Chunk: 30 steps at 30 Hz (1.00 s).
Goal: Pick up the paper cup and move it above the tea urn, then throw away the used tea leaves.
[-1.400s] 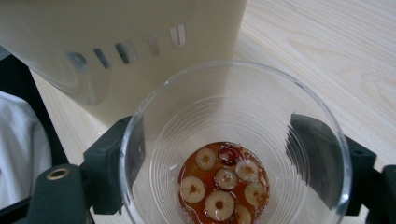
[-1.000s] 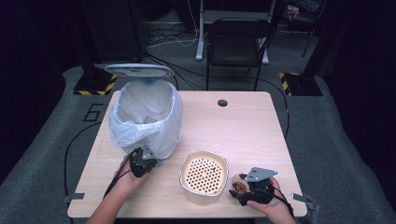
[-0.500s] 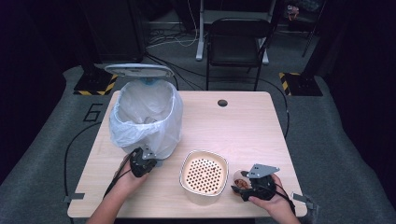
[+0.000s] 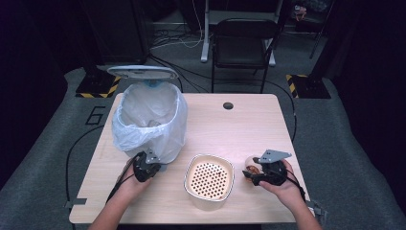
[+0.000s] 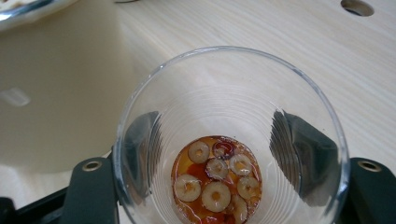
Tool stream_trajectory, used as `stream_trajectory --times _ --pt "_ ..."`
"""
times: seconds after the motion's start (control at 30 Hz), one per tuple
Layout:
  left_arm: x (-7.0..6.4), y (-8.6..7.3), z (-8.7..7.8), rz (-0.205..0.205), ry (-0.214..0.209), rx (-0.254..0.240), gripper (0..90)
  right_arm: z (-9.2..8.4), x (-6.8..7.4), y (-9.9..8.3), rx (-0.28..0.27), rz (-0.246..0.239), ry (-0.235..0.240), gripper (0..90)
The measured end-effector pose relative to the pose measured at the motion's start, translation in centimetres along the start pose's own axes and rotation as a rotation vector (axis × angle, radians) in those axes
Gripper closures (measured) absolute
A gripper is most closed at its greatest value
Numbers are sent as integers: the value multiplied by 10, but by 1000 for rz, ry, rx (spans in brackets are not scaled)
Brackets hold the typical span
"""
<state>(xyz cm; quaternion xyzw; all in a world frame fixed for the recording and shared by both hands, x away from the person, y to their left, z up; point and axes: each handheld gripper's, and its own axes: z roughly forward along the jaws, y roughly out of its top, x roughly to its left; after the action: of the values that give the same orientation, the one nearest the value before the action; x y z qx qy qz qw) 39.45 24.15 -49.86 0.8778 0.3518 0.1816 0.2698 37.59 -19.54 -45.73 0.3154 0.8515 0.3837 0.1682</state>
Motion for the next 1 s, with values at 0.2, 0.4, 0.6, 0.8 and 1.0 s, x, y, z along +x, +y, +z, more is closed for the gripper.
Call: stream_trajectory --times 0.2,0.4,0.6,0.8,1.0 --pt "0 0 -1 4 -10 11 900 10 -12 11 2 -2 -6 334" --pt "1 0 -1 1 -9 9 900 21 -22 27 2 -31 -9 339" --pt "0 0 0 0 -2 0 900 23 -29 47 -13 -35 -4 340" --pt "0 0 0 0 -6 2 900 25 -34 66 -25 -40 10 340" --pt "0 0 0 4 -4 3 900 25 -32 81 -30 -74 21 340"
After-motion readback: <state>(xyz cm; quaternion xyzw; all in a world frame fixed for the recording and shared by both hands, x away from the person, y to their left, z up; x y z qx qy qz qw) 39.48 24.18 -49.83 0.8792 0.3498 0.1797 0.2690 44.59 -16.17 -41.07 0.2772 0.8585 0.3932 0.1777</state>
